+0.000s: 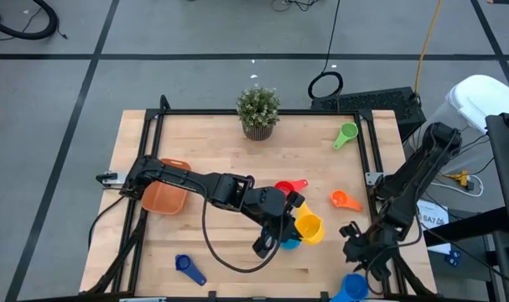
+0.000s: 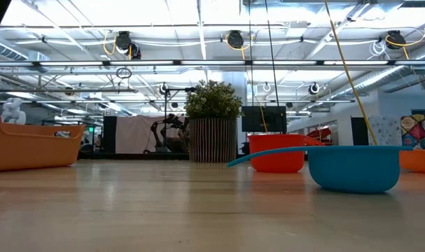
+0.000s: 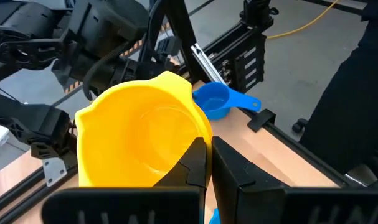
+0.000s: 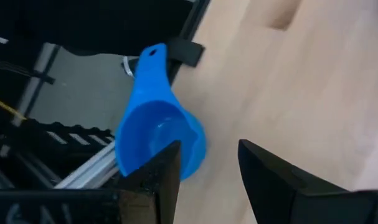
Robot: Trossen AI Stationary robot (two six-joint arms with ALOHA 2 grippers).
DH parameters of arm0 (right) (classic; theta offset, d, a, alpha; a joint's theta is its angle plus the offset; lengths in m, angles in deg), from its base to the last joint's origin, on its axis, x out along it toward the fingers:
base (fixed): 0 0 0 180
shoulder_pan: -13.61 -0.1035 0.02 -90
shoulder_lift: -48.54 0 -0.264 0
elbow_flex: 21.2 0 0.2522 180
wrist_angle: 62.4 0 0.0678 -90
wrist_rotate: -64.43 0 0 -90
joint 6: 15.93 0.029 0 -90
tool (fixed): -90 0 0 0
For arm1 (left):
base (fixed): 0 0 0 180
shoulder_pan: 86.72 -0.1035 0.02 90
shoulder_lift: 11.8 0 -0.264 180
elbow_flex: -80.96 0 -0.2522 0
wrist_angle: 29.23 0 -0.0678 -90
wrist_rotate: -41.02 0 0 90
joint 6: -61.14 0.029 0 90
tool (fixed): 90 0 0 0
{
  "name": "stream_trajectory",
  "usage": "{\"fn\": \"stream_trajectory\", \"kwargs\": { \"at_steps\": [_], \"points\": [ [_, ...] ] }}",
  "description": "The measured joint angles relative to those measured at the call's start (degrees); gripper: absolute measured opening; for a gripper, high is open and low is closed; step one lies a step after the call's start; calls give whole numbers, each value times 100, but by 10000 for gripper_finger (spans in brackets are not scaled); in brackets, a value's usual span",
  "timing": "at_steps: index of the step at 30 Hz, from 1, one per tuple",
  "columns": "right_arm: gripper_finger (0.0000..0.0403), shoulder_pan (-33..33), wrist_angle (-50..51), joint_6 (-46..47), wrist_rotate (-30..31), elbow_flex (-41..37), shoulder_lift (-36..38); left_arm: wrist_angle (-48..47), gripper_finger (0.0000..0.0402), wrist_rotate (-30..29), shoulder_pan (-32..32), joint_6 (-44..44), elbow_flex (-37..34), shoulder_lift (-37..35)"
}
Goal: Nest measuring cups in basket
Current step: Stack the yellow measuring cup on top of the blue measuring cup
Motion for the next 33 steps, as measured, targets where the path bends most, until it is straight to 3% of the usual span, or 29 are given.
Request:
{"fn": "stream_trajectory", "kwargs": {
  "at_steps": [15,33],
  "points": [
    [150,-254,-262,1138,-1183,0,-629,-81,7,-3,4,97,0,0],
    [150,-299,-645,2898,-1665,-1,-1312,-76,7,-2,4,211,2,0]
  ]
}}
